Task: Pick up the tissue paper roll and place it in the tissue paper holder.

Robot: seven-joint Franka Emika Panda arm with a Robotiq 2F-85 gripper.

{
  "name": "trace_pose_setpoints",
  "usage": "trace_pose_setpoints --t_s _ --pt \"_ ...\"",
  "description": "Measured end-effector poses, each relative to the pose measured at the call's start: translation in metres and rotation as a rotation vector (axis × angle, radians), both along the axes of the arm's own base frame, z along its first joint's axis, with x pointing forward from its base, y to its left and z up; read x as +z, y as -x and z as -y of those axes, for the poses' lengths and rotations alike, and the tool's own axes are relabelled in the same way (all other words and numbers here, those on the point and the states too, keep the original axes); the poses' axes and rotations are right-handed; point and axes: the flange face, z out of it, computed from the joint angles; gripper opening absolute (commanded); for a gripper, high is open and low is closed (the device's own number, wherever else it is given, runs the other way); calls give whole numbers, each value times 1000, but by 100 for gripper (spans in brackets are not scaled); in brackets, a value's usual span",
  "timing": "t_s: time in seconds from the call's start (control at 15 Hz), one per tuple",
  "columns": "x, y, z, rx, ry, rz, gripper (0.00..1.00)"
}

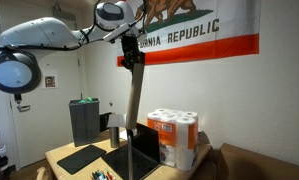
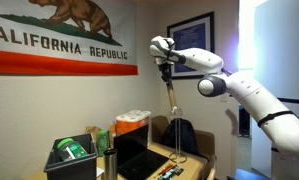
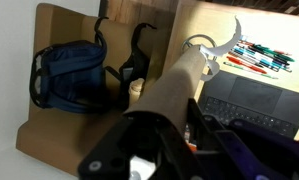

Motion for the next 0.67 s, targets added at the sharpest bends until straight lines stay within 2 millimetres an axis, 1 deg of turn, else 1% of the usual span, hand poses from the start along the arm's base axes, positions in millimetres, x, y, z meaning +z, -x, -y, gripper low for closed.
trace_pose_setpoints --t_s 0.67 --pt "-14 1 -1 -54 -15 -55 2"
